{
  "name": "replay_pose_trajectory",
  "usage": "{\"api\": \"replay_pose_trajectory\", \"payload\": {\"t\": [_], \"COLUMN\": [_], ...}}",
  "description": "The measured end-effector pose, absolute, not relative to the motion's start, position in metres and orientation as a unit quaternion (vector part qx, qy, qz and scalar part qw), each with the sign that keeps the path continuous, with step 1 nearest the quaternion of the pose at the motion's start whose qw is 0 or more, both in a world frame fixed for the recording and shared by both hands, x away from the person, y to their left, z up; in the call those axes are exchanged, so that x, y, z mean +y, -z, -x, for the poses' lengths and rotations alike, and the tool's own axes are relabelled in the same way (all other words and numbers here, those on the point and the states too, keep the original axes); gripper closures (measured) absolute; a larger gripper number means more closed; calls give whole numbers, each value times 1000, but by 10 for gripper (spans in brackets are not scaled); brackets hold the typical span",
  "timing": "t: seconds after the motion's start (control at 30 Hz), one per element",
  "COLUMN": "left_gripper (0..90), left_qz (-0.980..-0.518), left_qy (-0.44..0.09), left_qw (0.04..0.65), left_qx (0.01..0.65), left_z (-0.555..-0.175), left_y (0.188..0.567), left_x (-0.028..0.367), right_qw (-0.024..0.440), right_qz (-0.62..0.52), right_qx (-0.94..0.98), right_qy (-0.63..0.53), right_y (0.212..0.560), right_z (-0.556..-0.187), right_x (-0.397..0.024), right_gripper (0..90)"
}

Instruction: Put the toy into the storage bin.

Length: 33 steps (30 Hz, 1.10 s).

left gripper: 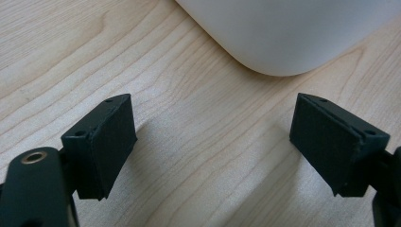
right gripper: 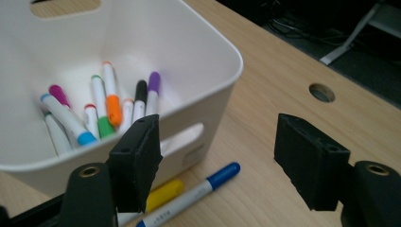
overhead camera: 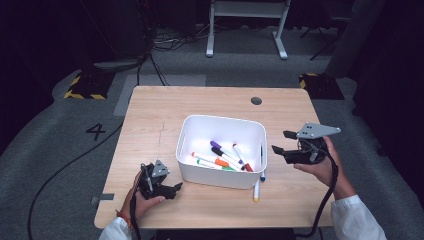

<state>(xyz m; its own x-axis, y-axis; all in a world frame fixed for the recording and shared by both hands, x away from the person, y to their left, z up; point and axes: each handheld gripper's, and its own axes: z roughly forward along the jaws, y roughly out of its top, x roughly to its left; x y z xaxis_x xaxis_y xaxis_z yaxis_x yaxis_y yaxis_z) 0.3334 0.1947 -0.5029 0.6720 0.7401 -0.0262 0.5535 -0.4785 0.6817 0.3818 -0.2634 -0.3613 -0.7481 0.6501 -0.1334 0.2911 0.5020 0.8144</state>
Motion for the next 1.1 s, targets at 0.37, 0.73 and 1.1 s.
{"api": "replay_pose_trajectory", "payload": {"t": [0.37, 0.73, 1.1], "left_gripper": [153, 153, 153], "left_qz": [-849, -849, -849], "left_qy": [-137, -138, -138], "left_qw": [340, 340, 340], "left_qx": [381, 381, 381], "left_z": [-333, -333, -333], "left_y": [503, 503, 503], "left_x": [195, 195, 195], "right_qw": [180, 152, 141], "right_qz": [-348, -376, -385], "right_qx": [833, 835, 842], "right_qy": [-391, -372, -350], "right_y": [434, 472, 487], "right_z": [-389, -396, -402], "right_x": [-278, -259, -253], "right_gripper": [262, 255, 261]}}
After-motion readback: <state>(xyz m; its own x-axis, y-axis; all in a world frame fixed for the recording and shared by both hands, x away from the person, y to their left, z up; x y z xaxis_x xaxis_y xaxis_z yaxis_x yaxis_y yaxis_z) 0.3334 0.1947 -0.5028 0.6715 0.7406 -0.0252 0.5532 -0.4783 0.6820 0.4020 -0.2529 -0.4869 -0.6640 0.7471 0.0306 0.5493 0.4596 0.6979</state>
